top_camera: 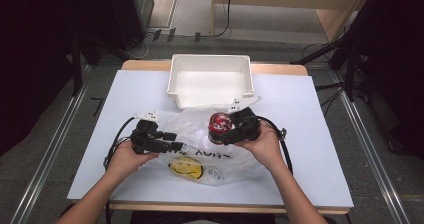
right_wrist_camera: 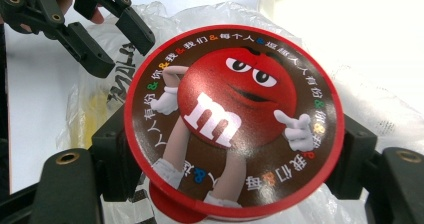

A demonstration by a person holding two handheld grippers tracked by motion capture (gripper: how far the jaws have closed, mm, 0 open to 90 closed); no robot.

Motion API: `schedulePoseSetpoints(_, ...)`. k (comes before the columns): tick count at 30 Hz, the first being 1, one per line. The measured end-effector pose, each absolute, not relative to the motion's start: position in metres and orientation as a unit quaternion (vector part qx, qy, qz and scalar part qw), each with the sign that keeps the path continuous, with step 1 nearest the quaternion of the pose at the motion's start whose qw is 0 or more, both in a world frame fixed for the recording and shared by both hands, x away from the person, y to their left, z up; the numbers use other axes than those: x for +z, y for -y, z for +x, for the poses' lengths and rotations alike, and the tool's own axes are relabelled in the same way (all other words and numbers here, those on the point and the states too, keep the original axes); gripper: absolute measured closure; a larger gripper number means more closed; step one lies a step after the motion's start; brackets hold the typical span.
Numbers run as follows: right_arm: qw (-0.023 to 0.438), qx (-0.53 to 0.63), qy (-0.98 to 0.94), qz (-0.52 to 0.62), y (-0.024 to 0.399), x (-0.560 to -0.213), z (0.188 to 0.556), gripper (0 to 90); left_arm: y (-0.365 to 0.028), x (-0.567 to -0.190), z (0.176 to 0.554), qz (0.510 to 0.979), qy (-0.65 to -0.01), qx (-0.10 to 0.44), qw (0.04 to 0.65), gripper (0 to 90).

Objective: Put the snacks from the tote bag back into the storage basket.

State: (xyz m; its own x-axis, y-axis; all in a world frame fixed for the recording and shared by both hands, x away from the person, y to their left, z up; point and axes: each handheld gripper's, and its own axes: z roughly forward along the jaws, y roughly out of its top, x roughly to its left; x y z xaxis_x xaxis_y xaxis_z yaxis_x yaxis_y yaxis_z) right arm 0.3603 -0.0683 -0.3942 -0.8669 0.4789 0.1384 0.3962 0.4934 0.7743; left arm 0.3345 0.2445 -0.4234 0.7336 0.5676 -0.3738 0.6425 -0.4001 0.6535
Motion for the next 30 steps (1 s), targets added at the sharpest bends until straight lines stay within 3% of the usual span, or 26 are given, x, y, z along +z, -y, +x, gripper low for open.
schedulePoseSetpoints(30,0.046,0.445,-0.858,0.253,0.077,-0.357,0.394,26.5,-0.245,-0.423,0.334,0.836,-0.363,-0.052,0.409,43.4)
